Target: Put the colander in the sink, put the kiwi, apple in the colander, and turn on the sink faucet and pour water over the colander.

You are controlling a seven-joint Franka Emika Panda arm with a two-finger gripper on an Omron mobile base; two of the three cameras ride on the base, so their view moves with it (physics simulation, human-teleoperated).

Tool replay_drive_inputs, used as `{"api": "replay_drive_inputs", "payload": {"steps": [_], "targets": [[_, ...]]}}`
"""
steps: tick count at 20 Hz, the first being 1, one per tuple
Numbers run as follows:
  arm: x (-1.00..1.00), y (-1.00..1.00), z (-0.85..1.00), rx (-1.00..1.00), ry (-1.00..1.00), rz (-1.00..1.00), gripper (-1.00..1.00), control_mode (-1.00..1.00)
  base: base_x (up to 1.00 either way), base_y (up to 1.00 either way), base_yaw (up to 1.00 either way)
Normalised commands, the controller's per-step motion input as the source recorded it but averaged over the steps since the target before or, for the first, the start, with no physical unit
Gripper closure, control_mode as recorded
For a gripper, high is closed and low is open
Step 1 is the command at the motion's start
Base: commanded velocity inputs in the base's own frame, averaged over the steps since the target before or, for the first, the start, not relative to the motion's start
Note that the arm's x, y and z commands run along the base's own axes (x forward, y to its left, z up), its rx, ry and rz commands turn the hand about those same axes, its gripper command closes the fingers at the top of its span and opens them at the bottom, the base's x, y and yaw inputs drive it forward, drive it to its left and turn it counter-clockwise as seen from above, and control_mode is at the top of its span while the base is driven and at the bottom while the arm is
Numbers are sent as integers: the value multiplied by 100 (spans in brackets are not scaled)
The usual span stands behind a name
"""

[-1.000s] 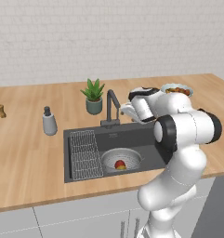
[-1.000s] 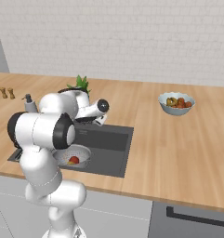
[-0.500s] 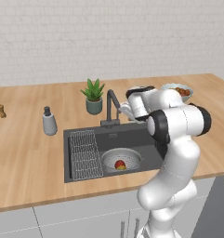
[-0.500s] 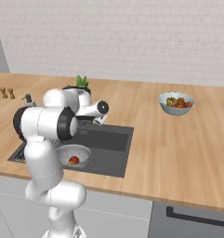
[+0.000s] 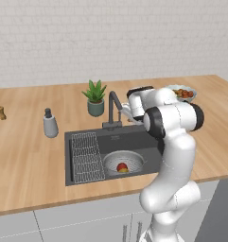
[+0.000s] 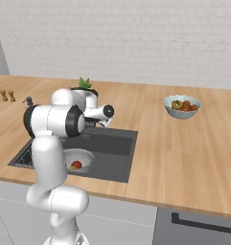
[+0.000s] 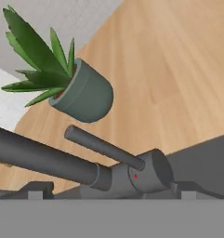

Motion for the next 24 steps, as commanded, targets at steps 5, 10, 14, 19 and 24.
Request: {"api": "replay_drive_inputs", "payload": {"steps": [5,10,14,19,24], "targets": [[40,8,-24,3,1,-1,-100,-100,0,0,0],[41,9,-19,3,2,-1,-100,-100,0,0,0],[38,8,-18,2,2,-2,-100,-100,0,0,0],[36,4,-17,2,2,-2,-100,-100,0,0,0],[15,5,-19,0,5,-4,100,-100,0,0,0]]}}
